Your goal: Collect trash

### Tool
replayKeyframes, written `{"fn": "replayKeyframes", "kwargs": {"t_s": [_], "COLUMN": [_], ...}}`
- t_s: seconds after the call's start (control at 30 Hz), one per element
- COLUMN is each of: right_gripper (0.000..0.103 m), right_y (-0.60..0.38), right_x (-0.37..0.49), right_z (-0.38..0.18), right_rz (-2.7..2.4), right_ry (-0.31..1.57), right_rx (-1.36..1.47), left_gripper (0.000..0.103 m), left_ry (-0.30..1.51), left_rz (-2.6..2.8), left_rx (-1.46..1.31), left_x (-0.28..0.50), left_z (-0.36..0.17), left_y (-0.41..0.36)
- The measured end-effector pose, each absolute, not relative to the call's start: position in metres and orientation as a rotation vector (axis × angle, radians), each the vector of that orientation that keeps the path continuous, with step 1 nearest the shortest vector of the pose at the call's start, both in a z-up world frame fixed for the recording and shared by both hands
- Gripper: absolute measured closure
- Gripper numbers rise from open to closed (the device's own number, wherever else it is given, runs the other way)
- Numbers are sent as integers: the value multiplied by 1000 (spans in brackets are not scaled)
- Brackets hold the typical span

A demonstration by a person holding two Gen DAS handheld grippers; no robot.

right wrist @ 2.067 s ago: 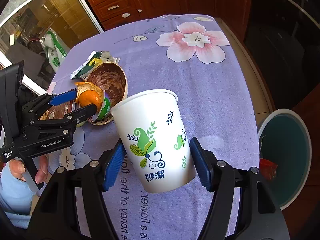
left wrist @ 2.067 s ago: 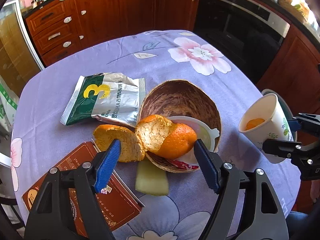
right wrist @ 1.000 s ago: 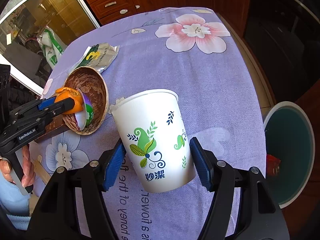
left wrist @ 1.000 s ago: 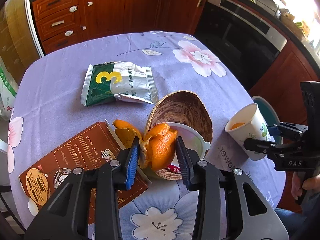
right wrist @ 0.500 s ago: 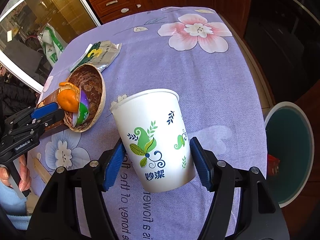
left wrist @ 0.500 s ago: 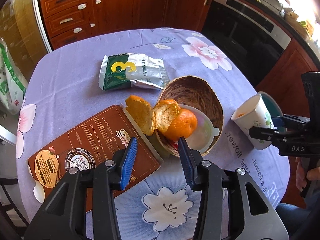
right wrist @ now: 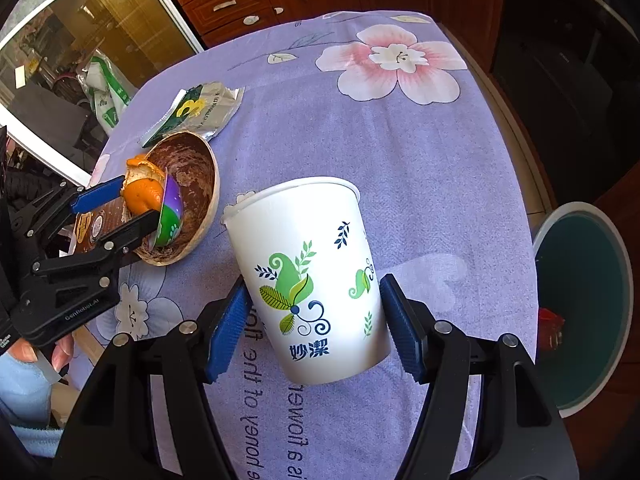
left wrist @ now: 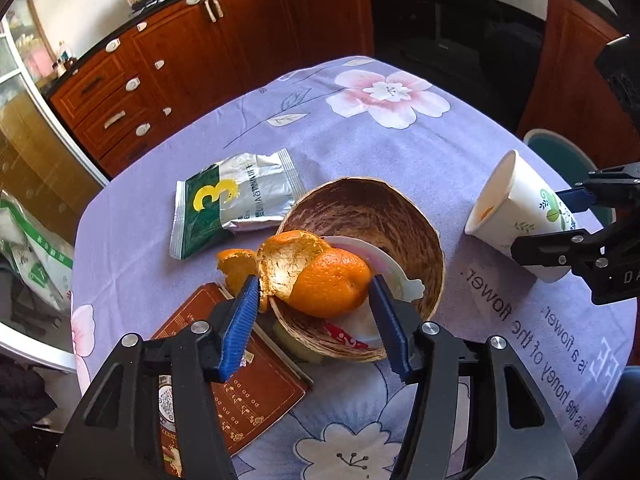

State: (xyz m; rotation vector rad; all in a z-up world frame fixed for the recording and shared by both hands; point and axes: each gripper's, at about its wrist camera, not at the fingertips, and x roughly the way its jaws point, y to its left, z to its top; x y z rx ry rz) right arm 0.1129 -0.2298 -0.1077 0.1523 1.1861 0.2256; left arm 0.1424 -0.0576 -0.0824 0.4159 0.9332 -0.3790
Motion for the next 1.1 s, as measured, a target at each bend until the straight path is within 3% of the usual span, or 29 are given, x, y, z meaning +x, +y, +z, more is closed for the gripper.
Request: {"fn": "replayKeyframes", "kwargs": {"t_s": [0.03,0.17,0.33,0.63,1.1], "right_gripper": [40,40,40,41,42], "right_y": [-230,-231,-230,-236,-252], "right_x": [113,113,112,103,77], "right_z": [-108,-108,-108,-91,-60], "right_rz": [226,231,227,211,195], "right_ry": [1185,1180,1174,1125,1036], "right_rx": [153,158,161,173,204], "left_gripper": [47,71,83,87,89], "left_ry": [931,913,890,880,831], "left_rz": [-376,-382,-386,-458,-520], "left_rx": [414,382,293,122,129], "left_x": [144,146,144,142,124], "left_z": [-83,-77,-55,-16,29], "left_y": [-57,-47,-38,-23,-46]}}
